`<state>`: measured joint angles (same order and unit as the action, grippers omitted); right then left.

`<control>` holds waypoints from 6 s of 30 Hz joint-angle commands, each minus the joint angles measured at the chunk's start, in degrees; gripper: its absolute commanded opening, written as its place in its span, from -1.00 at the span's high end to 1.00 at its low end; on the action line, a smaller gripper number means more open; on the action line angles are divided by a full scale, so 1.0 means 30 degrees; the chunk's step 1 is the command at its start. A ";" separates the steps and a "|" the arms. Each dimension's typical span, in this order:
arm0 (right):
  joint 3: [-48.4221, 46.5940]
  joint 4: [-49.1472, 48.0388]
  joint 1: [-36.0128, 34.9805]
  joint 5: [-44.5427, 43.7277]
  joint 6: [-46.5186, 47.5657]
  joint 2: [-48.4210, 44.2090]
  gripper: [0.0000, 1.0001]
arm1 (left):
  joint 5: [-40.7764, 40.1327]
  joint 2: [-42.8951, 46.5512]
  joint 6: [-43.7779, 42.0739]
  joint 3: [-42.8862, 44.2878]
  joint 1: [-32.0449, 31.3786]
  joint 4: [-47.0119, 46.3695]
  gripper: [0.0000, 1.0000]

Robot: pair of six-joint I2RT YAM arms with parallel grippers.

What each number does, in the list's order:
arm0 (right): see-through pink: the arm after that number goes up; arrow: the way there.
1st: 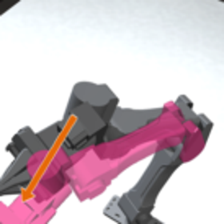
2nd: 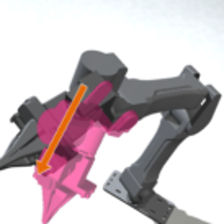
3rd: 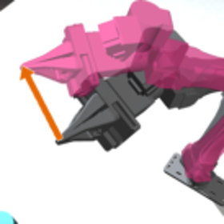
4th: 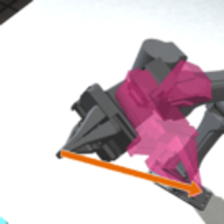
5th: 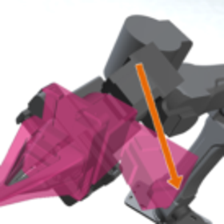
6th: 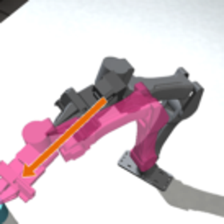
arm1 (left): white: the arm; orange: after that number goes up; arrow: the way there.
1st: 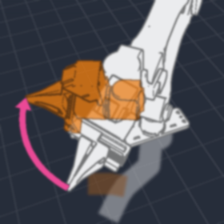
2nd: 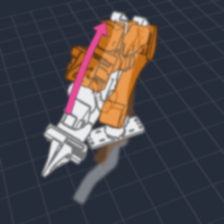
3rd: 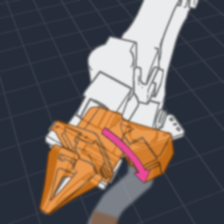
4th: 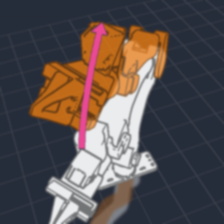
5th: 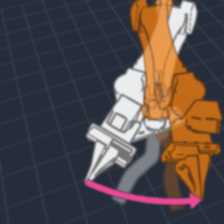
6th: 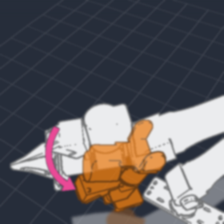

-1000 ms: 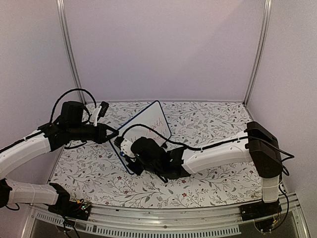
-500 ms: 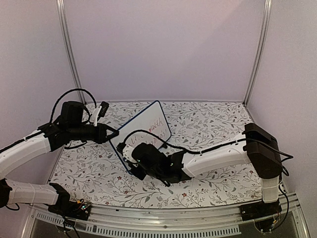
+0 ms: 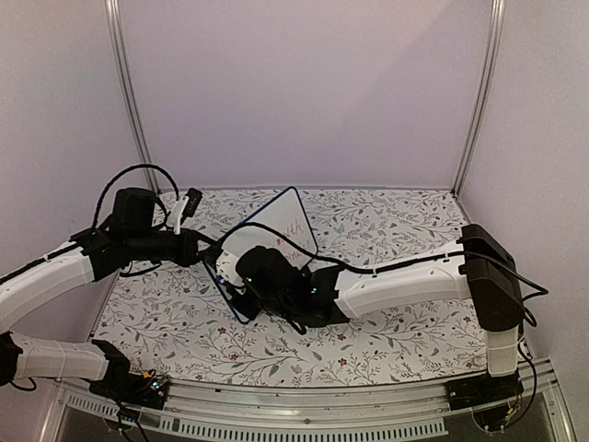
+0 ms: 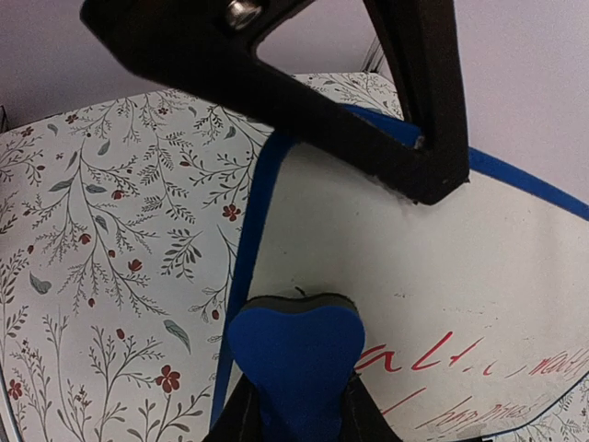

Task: Erase the whiteboard
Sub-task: Erase the center of the board.

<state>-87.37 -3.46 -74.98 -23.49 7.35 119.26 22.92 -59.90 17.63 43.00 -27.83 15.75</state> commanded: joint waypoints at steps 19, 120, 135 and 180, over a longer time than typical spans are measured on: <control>0.2403 -0.0933 0.1570 0.1161 -0.1228 -0.0758 0.69 | 0.0729 0.0387 0.0041 0.0078 -0.0046 -0.0176 1.00; 0.2514 -0.1130 0.1365 0.2265 -0.1716 -0.1193 0.69 | 0.0698 0.0913 0.0078 -0.0007 0.0018 -0.0264 1.00; 0.2171 -0.1423 0.1333 0.2010 -0.1231 -0.1848 0.69 | 0.0786 0.0754 0.0064 0.0006 -0.0005 -0.0302 1.00; 0.2710 -0.1658 0.1175 0.2312 -0.1584 -0.0550 0.69 | 0.0835 0.1142 0.0027 -0.0038 0.0012 -0.0296 1.00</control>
<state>-81.12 -7.94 -70.98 -16.23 3.81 116.36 23.49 -57.78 18.04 43.00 -27.68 17.56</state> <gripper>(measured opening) 0.221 0.014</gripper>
